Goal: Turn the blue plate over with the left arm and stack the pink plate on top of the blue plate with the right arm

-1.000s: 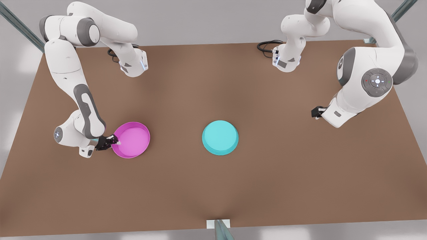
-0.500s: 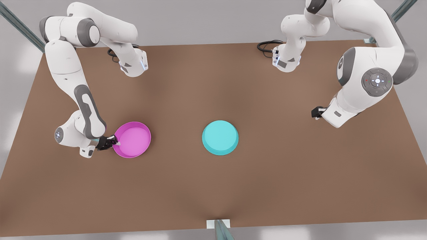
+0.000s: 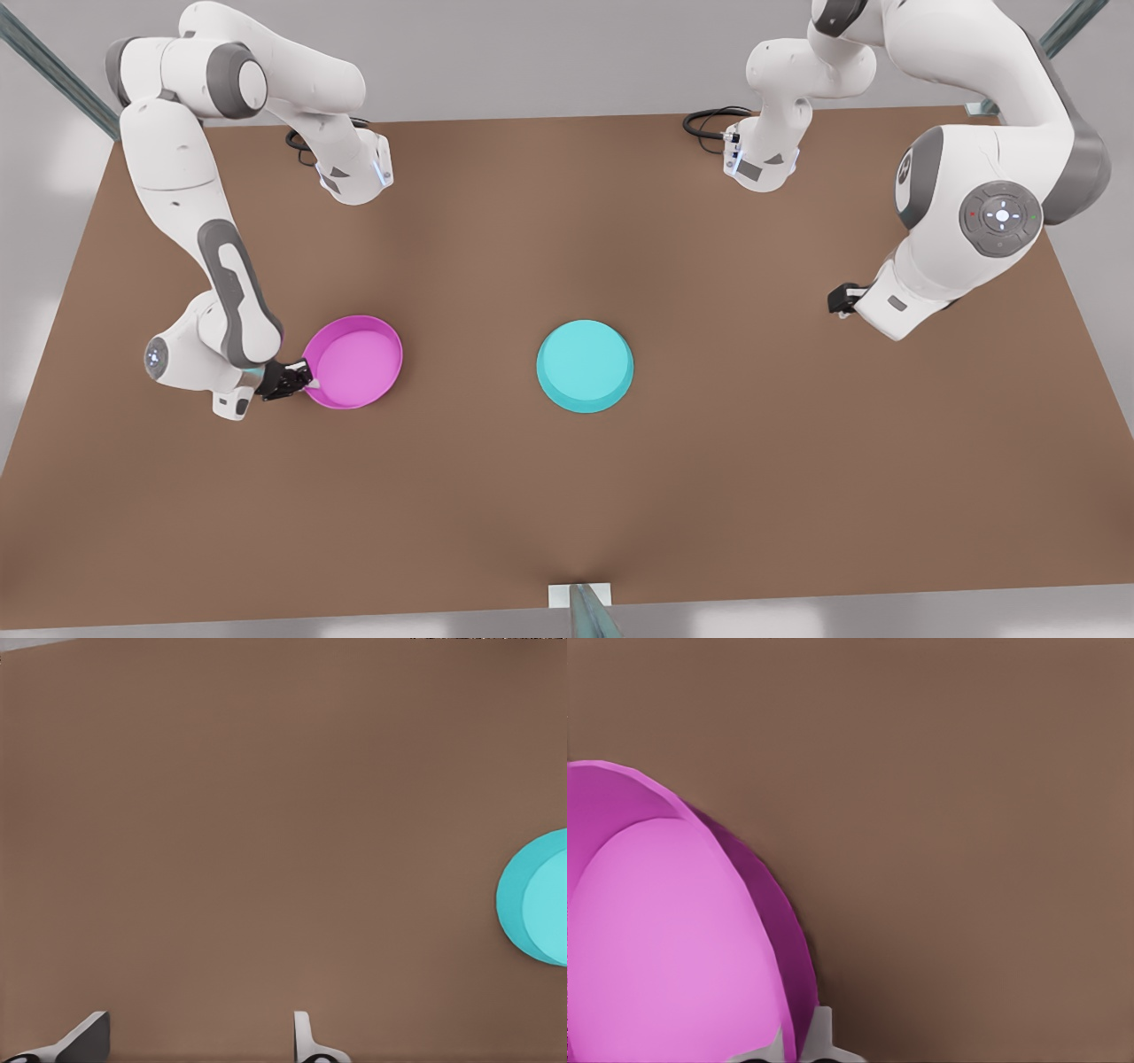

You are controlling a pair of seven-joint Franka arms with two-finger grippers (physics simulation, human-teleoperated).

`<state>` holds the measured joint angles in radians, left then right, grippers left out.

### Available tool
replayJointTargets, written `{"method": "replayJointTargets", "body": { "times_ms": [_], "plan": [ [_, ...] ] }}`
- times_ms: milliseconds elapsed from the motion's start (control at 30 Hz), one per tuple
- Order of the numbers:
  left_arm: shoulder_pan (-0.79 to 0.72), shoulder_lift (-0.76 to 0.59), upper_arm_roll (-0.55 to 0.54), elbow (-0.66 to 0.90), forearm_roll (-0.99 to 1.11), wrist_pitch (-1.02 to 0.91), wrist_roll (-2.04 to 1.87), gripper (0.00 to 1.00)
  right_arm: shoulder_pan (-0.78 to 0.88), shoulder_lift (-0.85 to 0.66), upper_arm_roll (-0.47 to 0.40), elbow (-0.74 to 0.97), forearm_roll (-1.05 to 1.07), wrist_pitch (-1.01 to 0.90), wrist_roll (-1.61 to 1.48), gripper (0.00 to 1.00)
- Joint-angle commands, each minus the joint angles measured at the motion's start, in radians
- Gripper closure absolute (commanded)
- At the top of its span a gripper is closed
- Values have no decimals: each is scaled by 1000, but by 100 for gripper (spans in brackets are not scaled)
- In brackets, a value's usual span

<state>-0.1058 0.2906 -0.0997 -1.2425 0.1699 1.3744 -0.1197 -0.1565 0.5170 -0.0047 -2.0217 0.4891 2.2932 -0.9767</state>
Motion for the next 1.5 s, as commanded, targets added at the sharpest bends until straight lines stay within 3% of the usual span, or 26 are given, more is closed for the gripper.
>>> {"method": "replayJointTargets", "body": {
  "times_ms": [0, 267, 667, 867, 1067, 1467],
  "plan": [
    [0, -1, 0, 0, 0, 0, 0, 0, 0, 0, 0, 0, -4, 2, 6, 79],
    [0, -11, 20, 3, 8, -9, -15, 0, 64, -28, 25, 1, 91, -63, 142, 79],
    [-2, -7, 18, 2, 13, -5, -17, 0, 357, -86, 25, 12, 261, -37, 452, 79],
    [-2, -4, 20, 2, 13, -3, -17, 0, 641, -75, 17, 40, 362, 133, 742, 79],
    [-2, -2, 20, 2, 14, 0, -17, 0, 822, -29, 5, 83, 368, 318, 1003, 79],
    [0, -2, 20, 0, 14, 8, -15, 0, 853, 18, 5, 126, 359, 368, 1072, 79]
  ]
}}
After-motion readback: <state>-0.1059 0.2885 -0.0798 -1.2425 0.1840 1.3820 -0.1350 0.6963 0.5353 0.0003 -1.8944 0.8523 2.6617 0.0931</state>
